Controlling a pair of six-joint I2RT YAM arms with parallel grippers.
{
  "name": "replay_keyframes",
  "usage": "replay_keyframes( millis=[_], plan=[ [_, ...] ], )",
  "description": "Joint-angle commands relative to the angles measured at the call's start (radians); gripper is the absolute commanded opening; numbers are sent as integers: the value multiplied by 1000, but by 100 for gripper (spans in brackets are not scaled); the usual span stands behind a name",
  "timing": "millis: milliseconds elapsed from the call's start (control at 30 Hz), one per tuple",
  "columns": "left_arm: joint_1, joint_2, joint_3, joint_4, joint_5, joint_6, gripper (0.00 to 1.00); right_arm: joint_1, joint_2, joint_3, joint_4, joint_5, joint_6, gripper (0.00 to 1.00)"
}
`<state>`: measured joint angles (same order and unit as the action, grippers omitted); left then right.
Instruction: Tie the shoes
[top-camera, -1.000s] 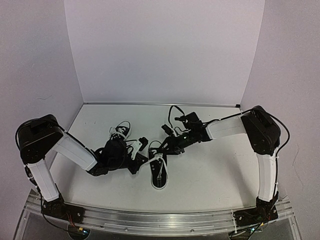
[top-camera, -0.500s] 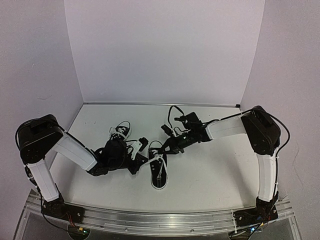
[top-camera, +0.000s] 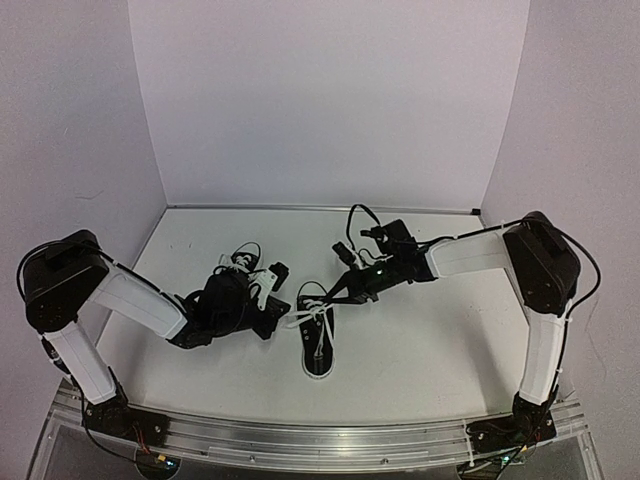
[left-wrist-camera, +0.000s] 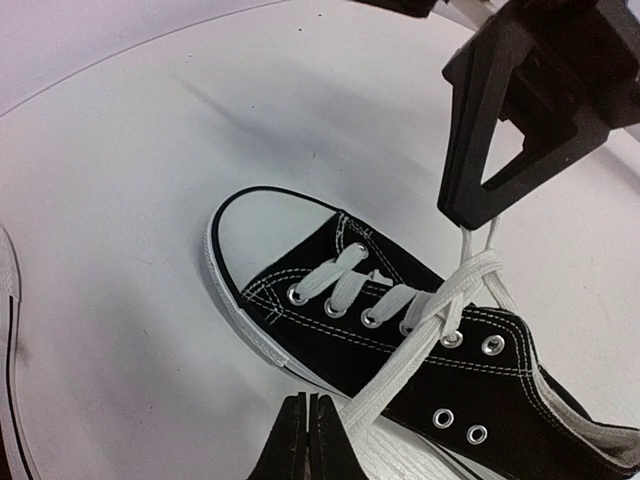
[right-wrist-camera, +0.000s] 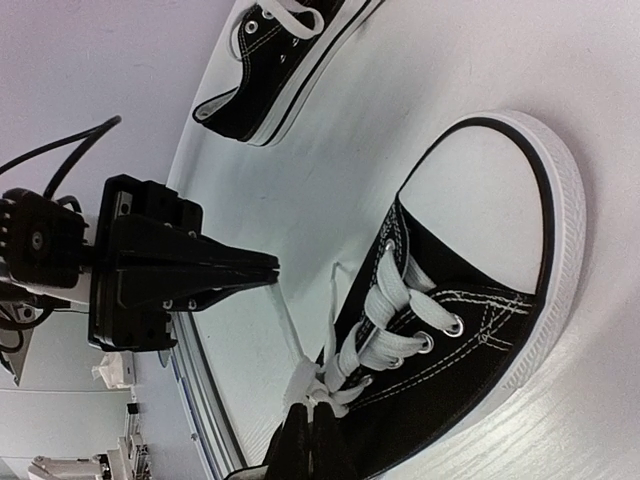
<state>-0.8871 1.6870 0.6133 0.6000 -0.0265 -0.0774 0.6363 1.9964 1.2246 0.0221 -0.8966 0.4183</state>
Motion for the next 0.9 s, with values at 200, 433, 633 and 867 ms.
replay_keyframes(
  millis=[200, 433, 633, 867],
  plan=[
    [50, -32, 61, -104, -83, -92, 0, -37, -70, -84, 16, 74, -46, 0],
    [79, -42, 92, -149, -38, -136, 0, -55, -109, -97, 11, 78, -47, 0],
    [79, -32, 118, -129, 52, -123, 0, -55, -110, -50, -17, 60, -55, 0],
    [79, 5, 105, -120, 66, -134, 0, -55, -72, -97, -22, 96, -79, 0]
  ],
)
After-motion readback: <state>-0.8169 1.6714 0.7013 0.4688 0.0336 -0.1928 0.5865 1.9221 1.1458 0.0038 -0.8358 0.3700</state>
